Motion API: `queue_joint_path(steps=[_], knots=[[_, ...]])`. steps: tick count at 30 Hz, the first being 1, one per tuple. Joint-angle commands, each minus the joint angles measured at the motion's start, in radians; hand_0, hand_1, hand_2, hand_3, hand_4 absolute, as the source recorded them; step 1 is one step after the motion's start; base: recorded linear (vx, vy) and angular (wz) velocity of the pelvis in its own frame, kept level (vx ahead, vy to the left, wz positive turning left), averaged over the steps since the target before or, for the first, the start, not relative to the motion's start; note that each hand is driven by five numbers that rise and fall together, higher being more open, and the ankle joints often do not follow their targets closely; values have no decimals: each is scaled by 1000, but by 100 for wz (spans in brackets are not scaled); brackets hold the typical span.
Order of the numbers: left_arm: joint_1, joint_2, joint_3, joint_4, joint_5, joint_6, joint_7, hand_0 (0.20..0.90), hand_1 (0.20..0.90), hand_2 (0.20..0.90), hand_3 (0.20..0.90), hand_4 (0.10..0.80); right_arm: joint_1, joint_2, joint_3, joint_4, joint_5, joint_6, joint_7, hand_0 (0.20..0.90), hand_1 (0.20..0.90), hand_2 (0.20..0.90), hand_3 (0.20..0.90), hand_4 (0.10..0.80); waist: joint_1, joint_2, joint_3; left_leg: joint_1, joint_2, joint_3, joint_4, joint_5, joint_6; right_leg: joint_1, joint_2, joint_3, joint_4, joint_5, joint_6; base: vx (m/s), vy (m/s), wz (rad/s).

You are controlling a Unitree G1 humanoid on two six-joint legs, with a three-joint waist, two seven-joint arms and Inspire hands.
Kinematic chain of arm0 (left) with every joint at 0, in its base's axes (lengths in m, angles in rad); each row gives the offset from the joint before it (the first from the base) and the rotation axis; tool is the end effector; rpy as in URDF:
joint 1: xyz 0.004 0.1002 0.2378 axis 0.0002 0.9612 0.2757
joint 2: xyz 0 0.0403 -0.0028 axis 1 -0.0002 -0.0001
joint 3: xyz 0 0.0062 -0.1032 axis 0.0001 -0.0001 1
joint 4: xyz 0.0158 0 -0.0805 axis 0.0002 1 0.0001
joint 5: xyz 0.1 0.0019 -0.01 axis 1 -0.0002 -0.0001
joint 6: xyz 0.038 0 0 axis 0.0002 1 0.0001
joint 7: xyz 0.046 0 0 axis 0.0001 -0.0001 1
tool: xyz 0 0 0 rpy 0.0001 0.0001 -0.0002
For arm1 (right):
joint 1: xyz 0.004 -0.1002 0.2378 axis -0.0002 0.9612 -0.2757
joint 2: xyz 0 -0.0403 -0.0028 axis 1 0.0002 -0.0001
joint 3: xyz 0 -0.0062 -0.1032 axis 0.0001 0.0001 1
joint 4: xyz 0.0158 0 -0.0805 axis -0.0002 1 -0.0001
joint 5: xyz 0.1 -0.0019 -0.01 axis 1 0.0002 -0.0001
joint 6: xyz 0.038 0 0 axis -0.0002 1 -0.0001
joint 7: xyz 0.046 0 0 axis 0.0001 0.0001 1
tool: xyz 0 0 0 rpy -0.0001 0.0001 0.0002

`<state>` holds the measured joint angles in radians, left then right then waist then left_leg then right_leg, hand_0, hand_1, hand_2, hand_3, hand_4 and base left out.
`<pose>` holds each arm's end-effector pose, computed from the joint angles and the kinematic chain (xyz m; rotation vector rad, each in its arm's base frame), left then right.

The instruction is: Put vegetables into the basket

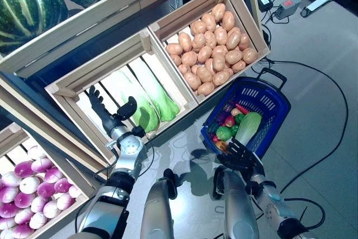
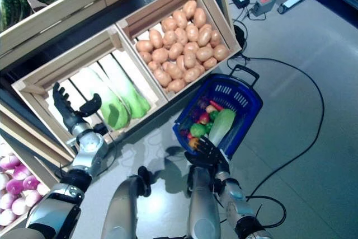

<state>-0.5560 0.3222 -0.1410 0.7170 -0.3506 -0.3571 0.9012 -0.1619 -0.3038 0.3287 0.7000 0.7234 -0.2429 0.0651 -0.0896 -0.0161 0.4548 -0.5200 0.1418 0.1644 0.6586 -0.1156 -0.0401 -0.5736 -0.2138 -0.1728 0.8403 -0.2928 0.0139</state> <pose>0.3009 0.1917 0.0729 -0.0403 -0.1799 0.8578 0.2023 -0.1900 -0.0372 0.2758 0.3626 0.0298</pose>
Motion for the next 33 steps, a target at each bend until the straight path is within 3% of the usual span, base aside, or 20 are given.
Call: queue_joint_path(steps=[1,13,24,33], knots=[[-100,99,13,-36,5,-98,14,900,900,900,900,800,3,4,26,-64,41,-71,-16,900,900,900,900,800,-14,2,-54,25,24,8,143,-186,22,21,-29,51,-9,31,20,-31,4,1],[-277,197,-28,17,-126,-59,-57,900,900,900,900,800,-39,-27,32,-94,74,-68,-22,900,900,900,900,800,-34,-9,-22,-83,37,-6,250,-231,21,-96,-28,72,90,6,28,-49,16,2],[-416,259,-39,139,-253,-6,-124,900,900,900,900,800,-81,-54,11,-148,116,-123,-71,900,900,900,900,800,-54,-23,28,-245,52,-28,399,-283,14,-246,-26,95,198,-17,28,-58,25,1],[-476,254,-91,180,-313,67,-237,900,900,900,900,800,-109,-71,-18,-140,153,-148,-82,900,900,900,900,800,-61,-27,62,-353,57,-41,510,-315,24,-344,-36,94,285,-33,26,-62,-14,2]])
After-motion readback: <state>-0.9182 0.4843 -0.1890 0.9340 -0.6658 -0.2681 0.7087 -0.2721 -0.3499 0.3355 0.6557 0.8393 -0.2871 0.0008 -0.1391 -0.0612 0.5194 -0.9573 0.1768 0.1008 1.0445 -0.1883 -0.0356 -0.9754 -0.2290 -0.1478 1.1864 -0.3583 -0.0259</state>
